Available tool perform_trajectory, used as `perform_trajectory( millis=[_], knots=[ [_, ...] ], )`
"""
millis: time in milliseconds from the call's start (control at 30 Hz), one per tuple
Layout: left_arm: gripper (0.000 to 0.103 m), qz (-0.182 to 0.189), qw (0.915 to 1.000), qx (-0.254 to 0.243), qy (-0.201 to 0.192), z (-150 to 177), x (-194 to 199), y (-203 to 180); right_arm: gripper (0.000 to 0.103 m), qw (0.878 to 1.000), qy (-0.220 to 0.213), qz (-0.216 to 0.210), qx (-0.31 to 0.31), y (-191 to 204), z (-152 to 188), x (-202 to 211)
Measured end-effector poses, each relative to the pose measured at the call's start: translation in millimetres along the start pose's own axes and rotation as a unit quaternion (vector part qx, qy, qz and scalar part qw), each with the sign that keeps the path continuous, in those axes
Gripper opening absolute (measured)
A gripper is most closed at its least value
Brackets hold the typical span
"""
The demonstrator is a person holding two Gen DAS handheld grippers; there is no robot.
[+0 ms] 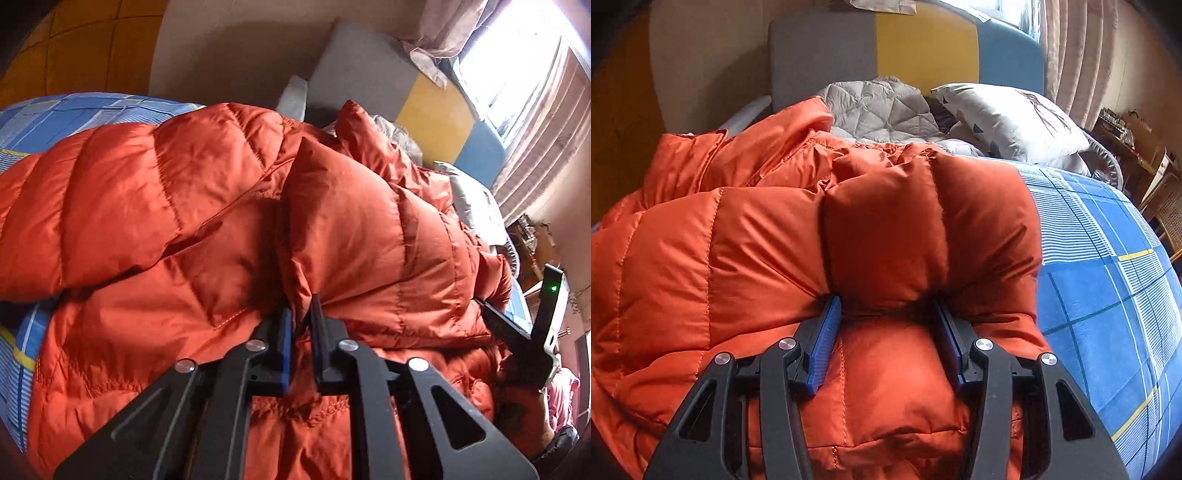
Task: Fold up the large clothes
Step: 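Grasp the jacket's other sleeve with the left tool and lift it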
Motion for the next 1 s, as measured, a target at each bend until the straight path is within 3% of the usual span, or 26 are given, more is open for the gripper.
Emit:
perform_trajectory(
  millis=[33,67,100,233,367,600,767,1000],
  knots=[
    [0.025,-0.014,0.9999,-0.004,-0.008,-1,6,-1,0.049,1.000,-0.001,0.002,0.002,0,0,0],
    [0.044,-0.027,0.9994,-0.007,-0.022,-3,14,-1,0.049,1.000,-0.002,0.001,0.001,-1,0,1],
    [0.048,-0.036,0.9985,-0.009,-0.041,-5,24,0,0.049,1.000,-0.003,0.000,-0.002,-3,0,1],
    [0.049,-0.039,0.9961,-0.023,-0.076,-14,51,-7,0.050,1.000,-0.005,0.002,0.002,0,-1,3],
    [0.049,-0.025,0.9952,-0.053,-0.079,-22,48,-32,0.050,1.000,-0.007,0.003,0.004,1,1,7],
    [0.051,-0.028,0.9938,-0.100,-0.040,-34,0,-68,0.050,1.000,-0.009,-0.001,0.000,2,0,10],
    [0.053,-0.050,0.9950,-0.087,-0.007,-28,-38,-52,0.050,1.000,-0.013,-0.001,0.001,2,0,10],
    [0.055,-0.048,0.9951,-0.085,-0.009,-23,-43,-48,0.050,1.000,-0.013,0.007,0.009,3,1,9]
  ],
)
Point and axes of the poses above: each gripper's, at about its wrist camera, not at the fingertips, and x roughly against the way its jaws point, y to its left, z to its underside, the point moved 4 cm from there along -x, roughly the way its jaws point, and after that the axes turned 6 degrees about -y, right-handed, at the moved point
